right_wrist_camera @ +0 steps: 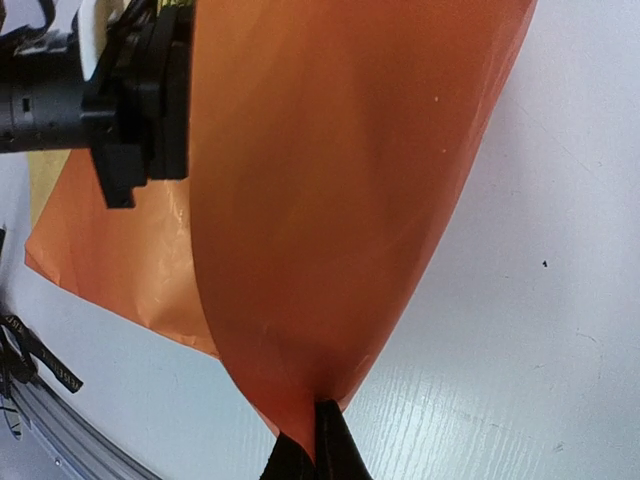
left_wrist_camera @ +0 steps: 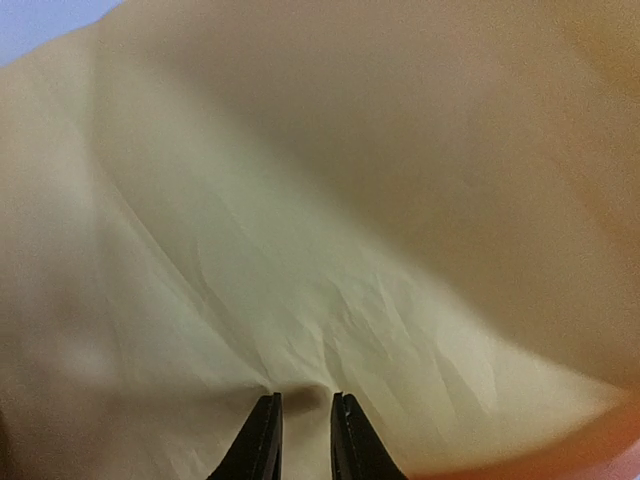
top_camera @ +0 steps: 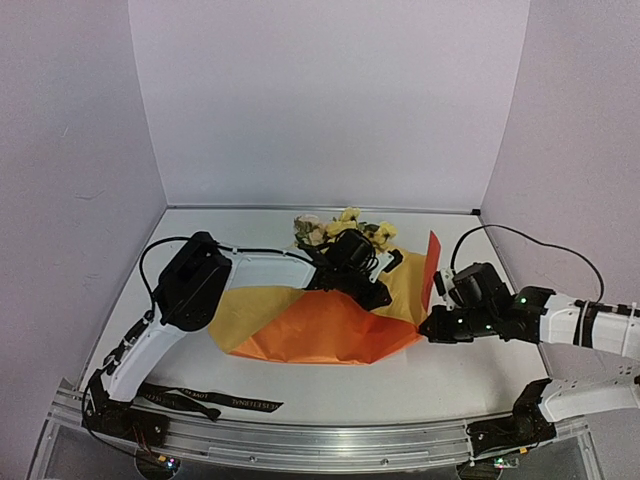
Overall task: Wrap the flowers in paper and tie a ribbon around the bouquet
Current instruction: Fold the one-fourth-folded wrapping paper at the center of the board.
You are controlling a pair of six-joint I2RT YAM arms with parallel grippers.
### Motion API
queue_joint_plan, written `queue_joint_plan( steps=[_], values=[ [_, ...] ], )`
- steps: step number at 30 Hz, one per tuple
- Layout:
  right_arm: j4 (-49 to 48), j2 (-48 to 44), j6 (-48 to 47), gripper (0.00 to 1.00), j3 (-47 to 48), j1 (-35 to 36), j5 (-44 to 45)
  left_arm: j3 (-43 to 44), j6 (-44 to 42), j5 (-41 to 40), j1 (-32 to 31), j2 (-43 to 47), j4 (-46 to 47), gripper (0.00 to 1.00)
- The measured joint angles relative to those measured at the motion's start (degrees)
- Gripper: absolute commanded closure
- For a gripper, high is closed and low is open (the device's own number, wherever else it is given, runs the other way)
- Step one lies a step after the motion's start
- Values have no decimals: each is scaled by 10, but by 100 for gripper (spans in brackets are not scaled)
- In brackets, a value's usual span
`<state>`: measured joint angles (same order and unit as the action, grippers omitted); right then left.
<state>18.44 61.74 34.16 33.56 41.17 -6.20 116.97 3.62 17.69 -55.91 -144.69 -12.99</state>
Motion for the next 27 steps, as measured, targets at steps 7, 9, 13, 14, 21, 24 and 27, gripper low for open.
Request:
queue_joint_plan(
  steps=[7, 9, 13, 14, 21, 24, 27],
  values=[
    [19, 2, -7, 100, 13, 0, 2, 27, -14, -35, 2, -38, 4, 85],
    [24, 2, -10, 100, 16, 0, 5, 32, -18, -52, 2, -39, 4, 84],
    [40, 2, -16, 100, 26, 0, 10, 41, -20, -76, 1, -43, 6, 79],
    [45, 2, -17, 100, 29, 0, 12, 41, -20, -81, 1, -44, 6, 77],
    [79, 0, -24, 100, 34, 0, 50, -1, -6, -73, 15, -10, 23, 53],
    [96, -9, -31, 100, 34, 0, 76, -53, 7, -55, 31, 46, 36, 50],
    [109, -19, -37, 100, 34, -3, 96, -119, 24, -40, 48, 130, 50, 50]
  ],
)
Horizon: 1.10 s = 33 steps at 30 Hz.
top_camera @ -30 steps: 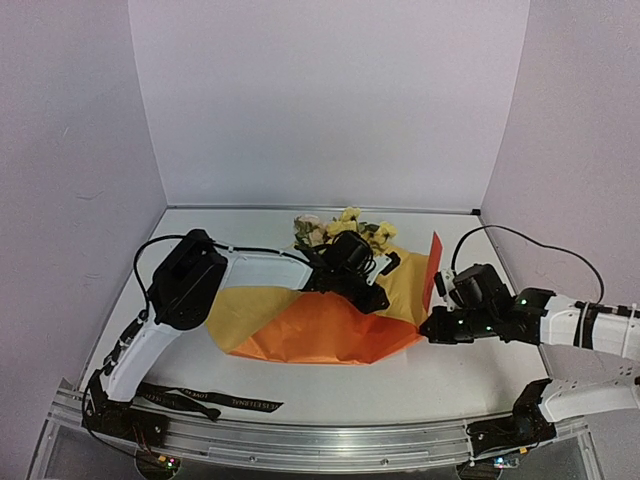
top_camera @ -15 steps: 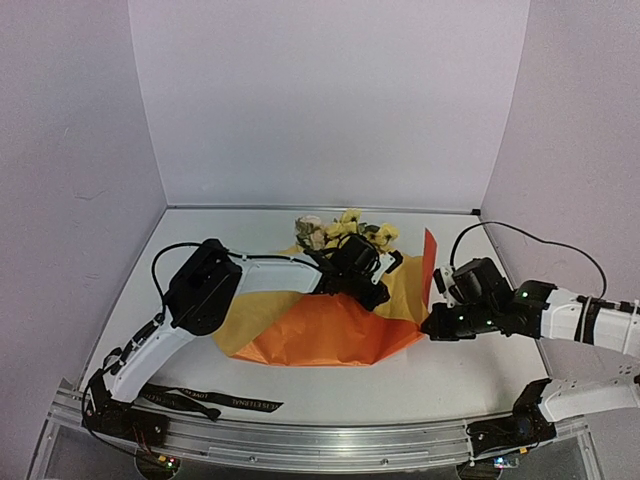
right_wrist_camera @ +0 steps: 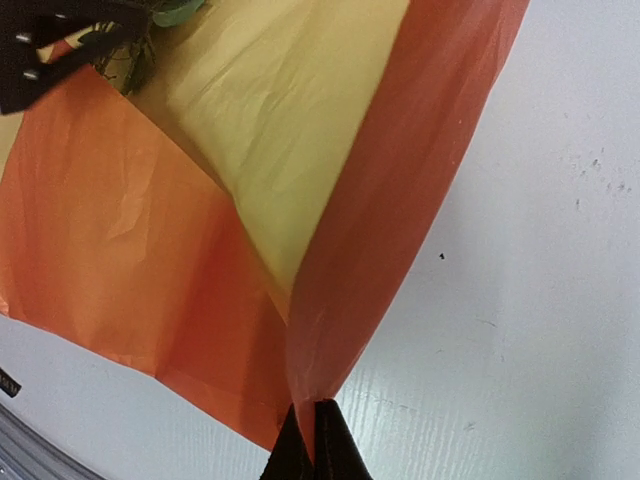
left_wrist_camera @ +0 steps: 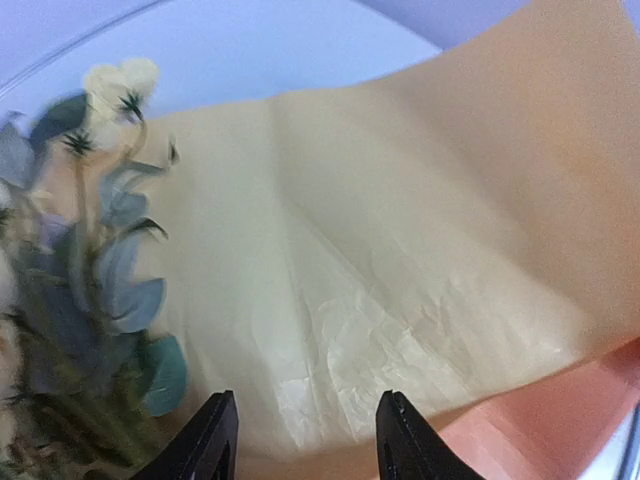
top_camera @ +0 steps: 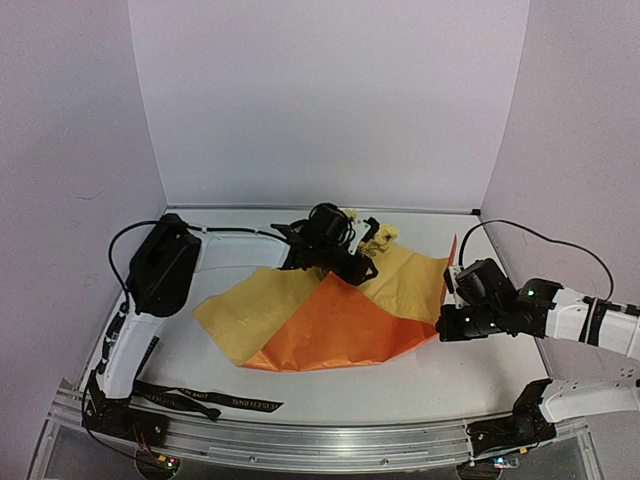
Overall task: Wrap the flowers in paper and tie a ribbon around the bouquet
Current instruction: Fold the one-fourth-folded wrapping paper at the center of the board.
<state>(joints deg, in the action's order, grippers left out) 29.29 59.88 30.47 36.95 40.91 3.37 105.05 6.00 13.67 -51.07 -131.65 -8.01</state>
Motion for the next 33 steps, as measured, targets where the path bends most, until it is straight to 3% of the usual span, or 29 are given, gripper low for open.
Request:
queue_joint_plan(
  steps=[2, 9, 17, 24, 33],
  values=[
    [4, -3, -3, 100, -1, -4, 9, -42, 13, 5, 9, 55, 15, 51],
    [10, -3, -7, 100, -17, -11, 32, -264, 56, 7, 14, 264, 34, 77],
    [13, -3, -12, 100, -23, -19, 49, -483, 91, 62, 9, 372, -36, 88],
    [13, -3, -16, 100, -23, -20, 49, -524, 102, 107, -23, 393, -70, 97],
    [13, -8, -16, 100, -23, -20, 52, -524, 99, 112, -32, 331, -76, 100]
  ],
)
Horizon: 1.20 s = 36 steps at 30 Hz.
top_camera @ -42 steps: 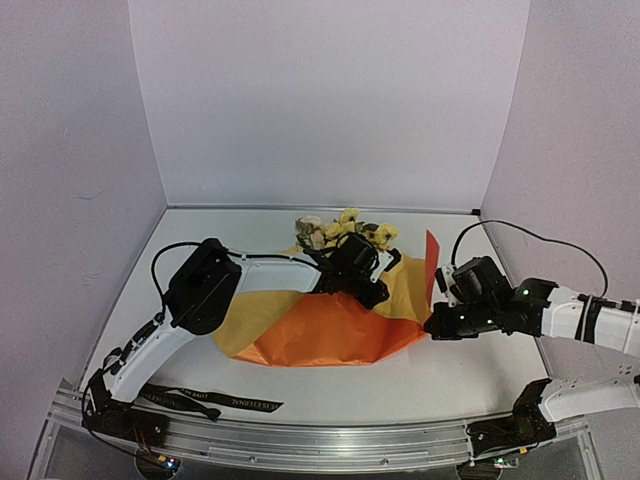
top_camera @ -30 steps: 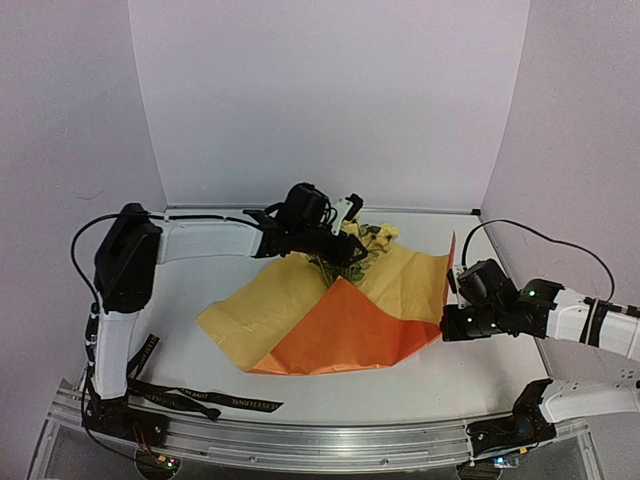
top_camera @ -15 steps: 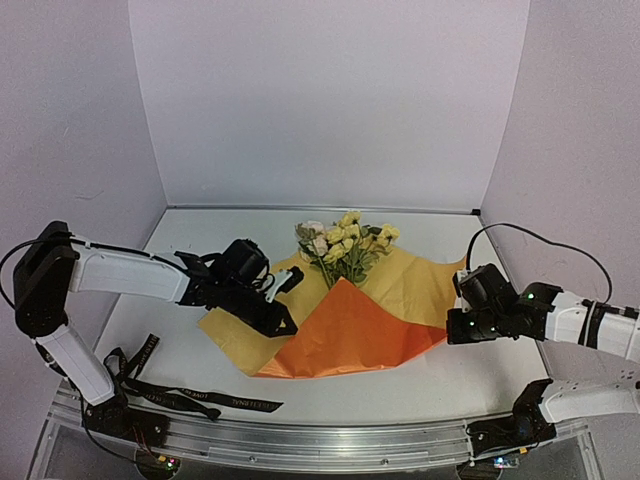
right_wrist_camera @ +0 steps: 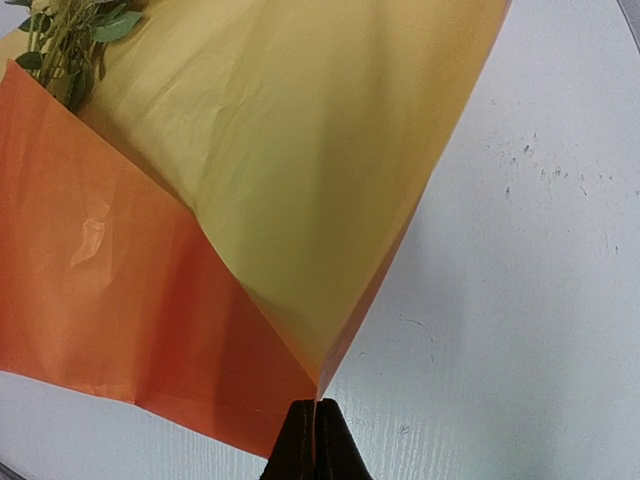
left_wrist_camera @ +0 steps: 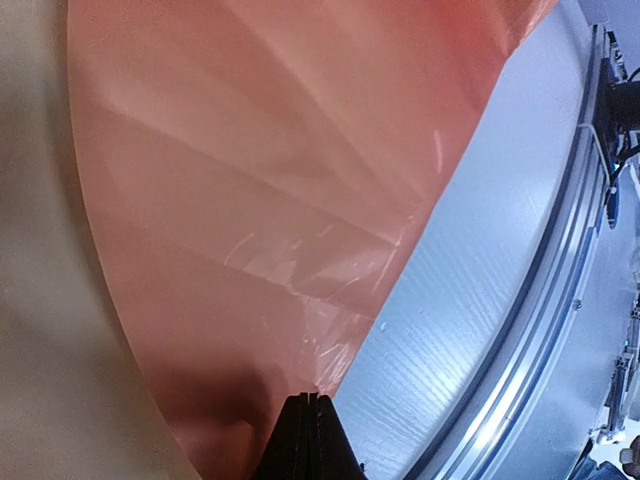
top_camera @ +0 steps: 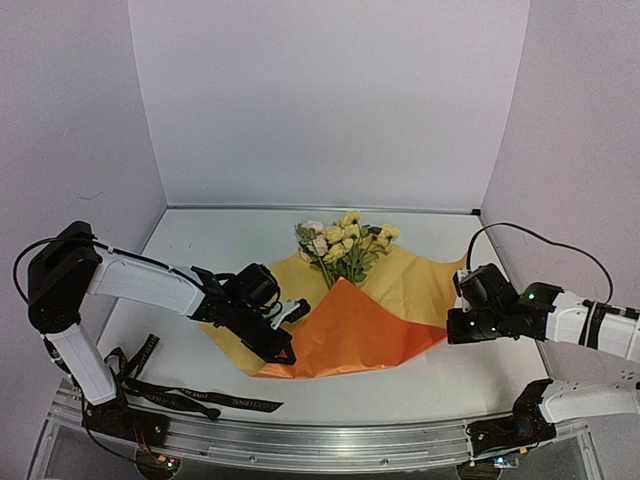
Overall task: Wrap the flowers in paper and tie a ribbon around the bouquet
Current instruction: Fold the one-fourth-folded wrapping paper at the center of the board.
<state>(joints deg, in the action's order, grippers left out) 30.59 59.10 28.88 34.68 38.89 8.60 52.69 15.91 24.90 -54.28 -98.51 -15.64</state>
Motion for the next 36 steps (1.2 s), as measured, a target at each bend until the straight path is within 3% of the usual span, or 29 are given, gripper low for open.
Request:
queue_joint_plan(
  steps=[11, 22, 29, 36],
  values=[
    [6, -15, -3, 100, -7, 0, 0, 10, -11, 5, 0, -45, -24, 100],
    [-9, 15, -8, 100, 24, 13, -72, 25, -6, 5, 0, -62, -8, 100],
    [-81, 114, 17, 100, 97, 49, -143, 24, -2, 4, 0, -62, -1, 100],
    [-203, 278, 97, 100, 157, 55, -245, 23, 7, -2, -1, -62, 12, 100]
  ],
)
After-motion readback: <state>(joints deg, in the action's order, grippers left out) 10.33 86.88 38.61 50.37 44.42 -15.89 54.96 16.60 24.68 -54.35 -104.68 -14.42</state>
